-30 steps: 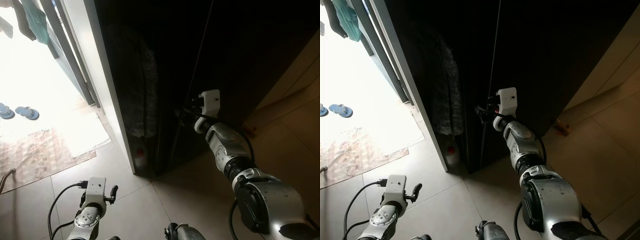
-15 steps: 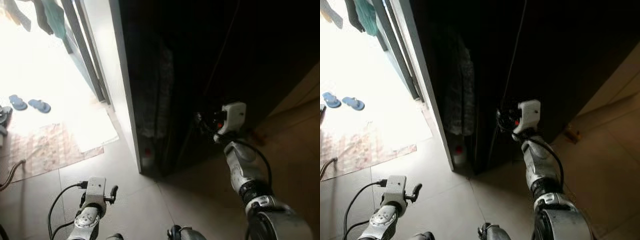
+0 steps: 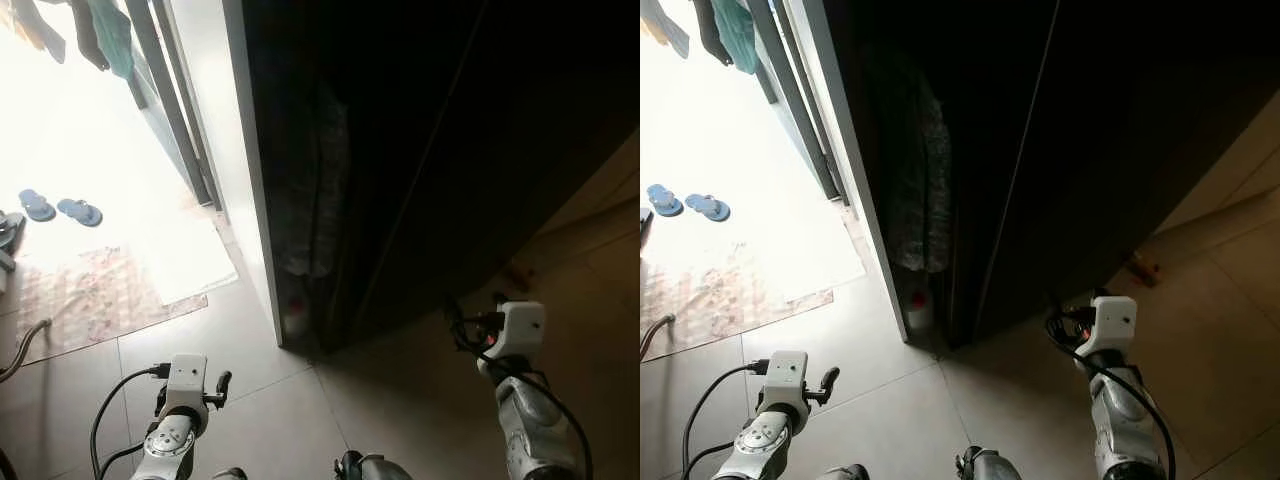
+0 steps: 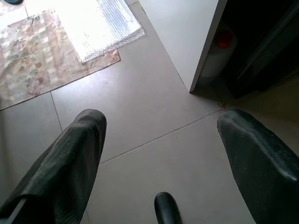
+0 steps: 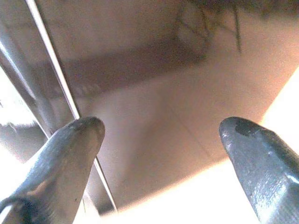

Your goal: Restocking fridge

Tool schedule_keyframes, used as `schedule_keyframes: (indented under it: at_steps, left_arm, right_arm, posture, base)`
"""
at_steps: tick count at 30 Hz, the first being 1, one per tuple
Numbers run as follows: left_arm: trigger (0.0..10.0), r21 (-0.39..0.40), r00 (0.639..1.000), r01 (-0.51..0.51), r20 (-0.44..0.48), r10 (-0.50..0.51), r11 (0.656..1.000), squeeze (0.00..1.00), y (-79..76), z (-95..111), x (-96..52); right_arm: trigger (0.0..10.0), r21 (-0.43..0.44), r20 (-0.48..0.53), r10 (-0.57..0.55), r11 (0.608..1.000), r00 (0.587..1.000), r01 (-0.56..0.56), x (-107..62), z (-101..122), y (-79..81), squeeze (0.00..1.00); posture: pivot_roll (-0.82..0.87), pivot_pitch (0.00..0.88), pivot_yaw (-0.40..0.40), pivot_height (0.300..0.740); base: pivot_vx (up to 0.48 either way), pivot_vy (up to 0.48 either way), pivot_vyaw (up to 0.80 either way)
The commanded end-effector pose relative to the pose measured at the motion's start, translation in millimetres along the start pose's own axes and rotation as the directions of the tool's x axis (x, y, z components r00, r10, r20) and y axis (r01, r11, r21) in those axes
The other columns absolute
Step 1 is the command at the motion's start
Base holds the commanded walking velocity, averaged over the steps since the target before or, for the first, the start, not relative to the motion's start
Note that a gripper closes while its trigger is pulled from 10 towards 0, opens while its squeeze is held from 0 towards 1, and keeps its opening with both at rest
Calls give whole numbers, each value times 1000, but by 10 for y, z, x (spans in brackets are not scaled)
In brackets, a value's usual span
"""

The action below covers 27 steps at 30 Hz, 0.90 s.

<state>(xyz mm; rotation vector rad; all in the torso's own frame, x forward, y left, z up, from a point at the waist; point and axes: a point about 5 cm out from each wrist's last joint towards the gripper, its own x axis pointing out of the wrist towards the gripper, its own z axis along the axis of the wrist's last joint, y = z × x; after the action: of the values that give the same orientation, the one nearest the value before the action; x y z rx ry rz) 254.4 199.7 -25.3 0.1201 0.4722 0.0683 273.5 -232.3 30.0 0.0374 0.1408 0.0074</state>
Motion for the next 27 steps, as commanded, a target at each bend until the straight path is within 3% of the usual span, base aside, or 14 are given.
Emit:
schedule_keyframes:
  at_steps: [1,4,6,9,10,11,13,18,27]
  left_arm:
    - [10000,-3,1000,-6,-30,6,1000,0,12,-90,-39]
    - [10000,-4,1000,-6,-28,6,1000,0,10,-90,-40]
    - [10000,-4,1000,-6,-27,6,1000,0,12,-89,-40]
    - [10000,-4,1000,-5,-28,5,1000,0,10,-92,-41]
    - [10000,-4,1000,-5,-28,5,1000,0,10,-92,-41]
    - [10000,-4,999,-6,-31,6,1000,0,7,-102,-46]
    - [10000,-6,999,-9,-33,8,1000,0,9,-109,-50]
    - [10000,-6,999,-13,-33,12,1000,0,15,-117,-56]
    - [10000,-4,999,-5,-34,5,1000,0,-8,-122,-58]
  right_arm:
    - [10000,17,-149,-42,999,988,45,-159,-314,-42,0]
    - [10000,32,-299,-78,995,951,91,-322,-601,-53,0]
    - [10000,60,-443,-94,989,891,134,-503,-870,-1,0]
    - [10000,58,-533,-103,986,840,158,-616,-1019,47,0]
    - [10000,58,-533,-103,986,840,158,-616,-1019,47,0]
    - [10000,38,-614,-96,988,783,151,-737,-1157,118,0]
    - [10000,28,-662,-76,992,746,126,-812,-1241,192,0]
    - [10000,34,-661,-58,994,748,107,-800,-1256,281,0]
    - [10000,1,-691,-60,996,721,84,-828,-1297,334,0]
  posture:
    - [-128,202,-44,740]
    - [-126,201,-44,740]
    - [-129,204,-41,740]
    - [-128,204,-41,740]
    - [-128,204,-41,740]
    - [-110,204,-42,740]
    - [-109,204,-43,740]
    - [-112,205,-42,740]
    - [-112,185,-42,740]
  base:
    - [0,0,0]
    - [0,0,0]
    - [0,0,0]
    - [0,0,0]
    - [0,0,0]
    - [0,0,0]
    - [0,0,0]
    - [0,0,81]
    - [0,0,752]
